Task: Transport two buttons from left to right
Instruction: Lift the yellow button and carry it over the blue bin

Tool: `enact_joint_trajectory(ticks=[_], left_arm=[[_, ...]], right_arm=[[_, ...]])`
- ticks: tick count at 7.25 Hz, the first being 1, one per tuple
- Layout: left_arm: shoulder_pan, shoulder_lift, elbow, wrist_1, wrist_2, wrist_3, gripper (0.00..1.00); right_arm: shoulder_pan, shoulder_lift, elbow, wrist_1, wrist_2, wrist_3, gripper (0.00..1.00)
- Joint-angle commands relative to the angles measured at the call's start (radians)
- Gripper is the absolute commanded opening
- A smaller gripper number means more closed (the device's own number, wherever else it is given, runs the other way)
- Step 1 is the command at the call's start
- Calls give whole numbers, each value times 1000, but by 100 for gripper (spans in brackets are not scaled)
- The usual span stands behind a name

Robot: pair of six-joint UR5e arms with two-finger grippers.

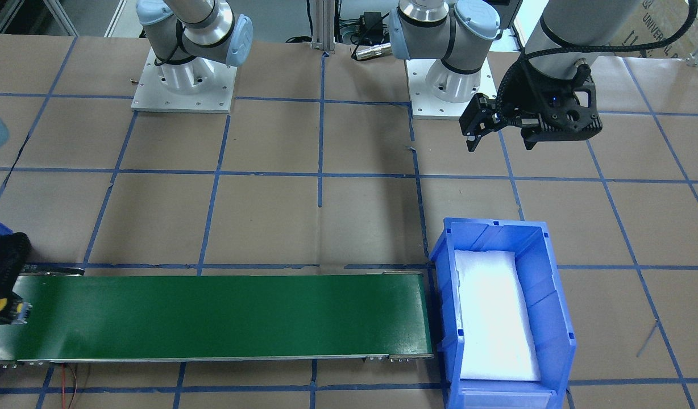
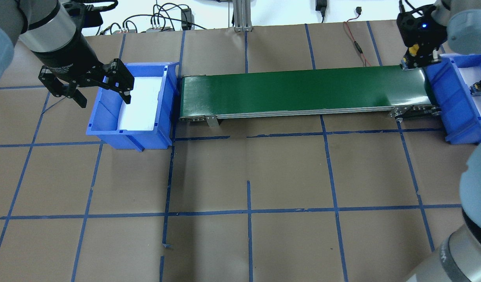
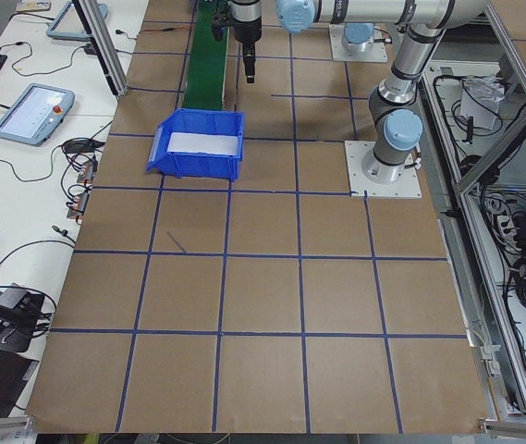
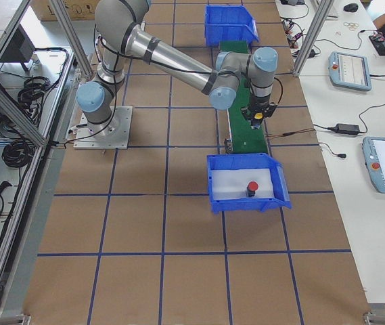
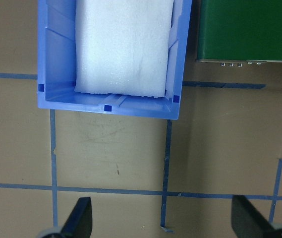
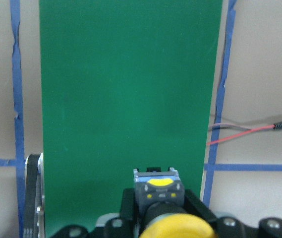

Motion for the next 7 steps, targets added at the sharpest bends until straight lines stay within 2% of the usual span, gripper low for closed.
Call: enact_joint_trajectory(ticks=[1, 3, 4, 5, 6, 7], left_arm=[[0, 0, 0, 0, 1, -1, 100], [1, 0, 0, 1, 0, 1, 100], [0, 0, 0, 0, 0, 1, 100], [0, 0, 0, 1, 0, 1, 100], [0, 0, 0, 1, 0, -1, 100], [0, 0, 0, 0, 0, 1, 100]], right_arm=[[-200, -44, -19, 91, 48, -168, 8], [-268, -3, 4, 71, 70, -327, 8], [-277, 21, 33, 4, 70, -381, 8], [-279, 50, 65, -54, 64, -383, 8], [-291, 107, 58, -81, 63, -383, 8], [-296, 118, 66, -99, 58, -383, 9]])
